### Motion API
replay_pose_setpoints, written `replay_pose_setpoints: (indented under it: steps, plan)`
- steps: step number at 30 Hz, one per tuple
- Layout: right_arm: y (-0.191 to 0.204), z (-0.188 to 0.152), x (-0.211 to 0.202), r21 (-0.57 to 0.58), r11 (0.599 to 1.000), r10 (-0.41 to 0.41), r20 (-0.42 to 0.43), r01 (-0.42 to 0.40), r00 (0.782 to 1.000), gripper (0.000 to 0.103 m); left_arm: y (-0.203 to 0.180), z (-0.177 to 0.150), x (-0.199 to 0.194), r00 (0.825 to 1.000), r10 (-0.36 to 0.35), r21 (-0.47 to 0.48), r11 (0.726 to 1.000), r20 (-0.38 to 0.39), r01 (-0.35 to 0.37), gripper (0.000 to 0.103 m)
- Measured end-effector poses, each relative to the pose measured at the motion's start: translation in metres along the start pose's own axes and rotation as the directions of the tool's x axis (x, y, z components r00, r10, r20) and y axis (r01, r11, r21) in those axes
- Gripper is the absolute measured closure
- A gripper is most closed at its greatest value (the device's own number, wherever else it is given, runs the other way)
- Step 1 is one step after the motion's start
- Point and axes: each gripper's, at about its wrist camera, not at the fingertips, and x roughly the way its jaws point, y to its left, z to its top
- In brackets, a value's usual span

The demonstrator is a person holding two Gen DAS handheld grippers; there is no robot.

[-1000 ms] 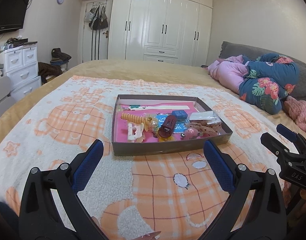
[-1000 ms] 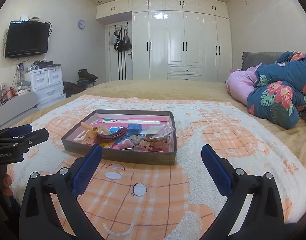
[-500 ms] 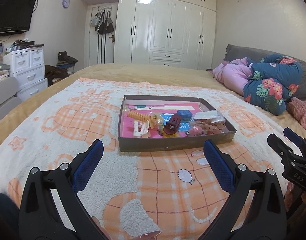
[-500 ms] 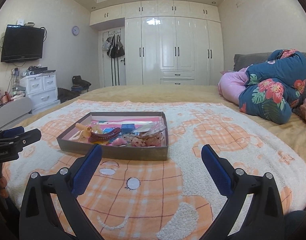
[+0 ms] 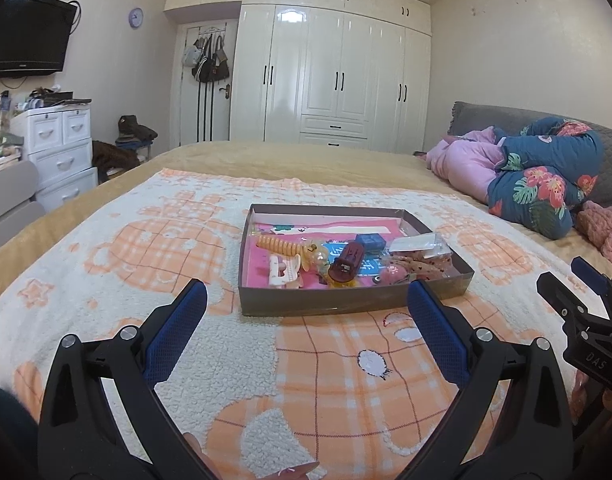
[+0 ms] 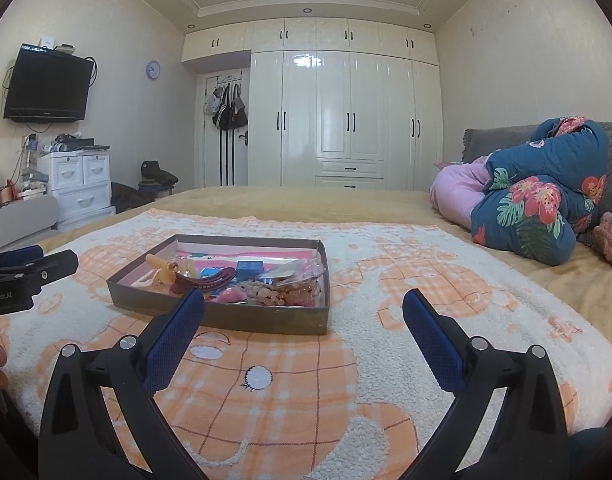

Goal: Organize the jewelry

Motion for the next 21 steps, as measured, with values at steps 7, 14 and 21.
replay_pose_setpoints:
  steps: [7,14,21]
  plan:
    - [-0.0003,-0.0004,-0.0006,0.001,1.000,0.000,-0.003,0.000,1.000,0.006,0.0005,-0.0004,-0.0004,1.000,-0.002,-0.001,1.000,-0.003,0.002,0.011]
    - [0.0010,-0.0020,0.0010,0.003,1.000,0.005,-0.011,-0.005,1.000,0.006,0.0005,0.0001,-0.0001,1.000,0.000,0.003,1.000,-0.001,0.000,0.011]
    - [0.0021,-0.0038,0.0024,0.002,1.000,0.010,-0.022,-0.010,1.000,0.006,0.0004,-0.0002,-0.0003,1.000,-0.002,0.001,1.000,-0.002,0.002,0.011]
